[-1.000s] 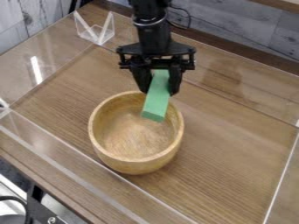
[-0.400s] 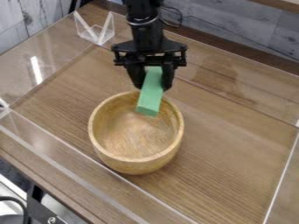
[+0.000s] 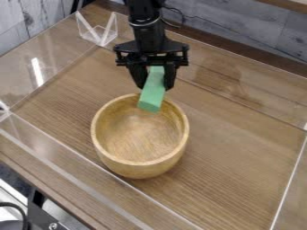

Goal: Move green stick from inside the wooden bowl to the table next to it

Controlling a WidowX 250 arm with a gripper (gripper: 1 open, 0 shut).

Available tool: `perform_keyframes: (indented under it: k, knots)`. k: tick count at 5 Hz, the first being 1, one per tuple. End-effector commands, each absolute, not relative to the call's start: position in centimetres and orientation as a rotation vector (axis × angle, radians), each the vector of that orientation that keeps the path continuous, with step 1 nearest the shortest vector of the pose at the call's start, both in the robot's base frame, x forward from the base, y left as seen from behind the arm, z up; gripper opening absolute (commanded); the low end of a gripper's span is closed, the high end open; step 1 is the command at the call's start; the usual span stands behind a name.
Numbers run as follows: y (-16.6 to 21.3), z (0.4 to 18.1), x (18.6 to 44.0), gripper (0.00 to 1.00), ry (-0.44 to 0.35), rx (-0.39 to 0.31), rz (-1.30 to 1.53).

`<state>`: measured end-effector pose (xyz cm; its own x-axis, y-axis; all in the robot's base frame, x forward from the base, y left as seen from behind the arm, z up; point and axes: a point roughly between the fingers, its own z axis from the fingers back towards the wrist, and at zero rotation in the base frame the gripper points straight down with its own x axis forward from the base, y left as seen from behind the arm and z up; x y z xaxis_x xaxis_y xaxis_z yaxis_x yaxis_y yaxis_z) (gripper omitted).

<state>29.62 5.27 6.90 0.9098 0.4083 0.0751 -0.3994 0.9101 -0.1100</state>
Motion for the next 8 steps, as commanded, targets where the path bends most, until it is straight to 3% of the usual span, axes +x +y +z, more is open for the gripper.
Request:
perform_keyframes:
  k: [1,4,8]
  knots:
    - [6.7,7.7,30.9,0.0,-0.157,-0.076,0.436]
    - [6.5,5.2,30.8,0.0,-0.149,-0.056,0.416]
    - [6.7,3.3,31.9,0.0,-0.142,-0.04,0.441]
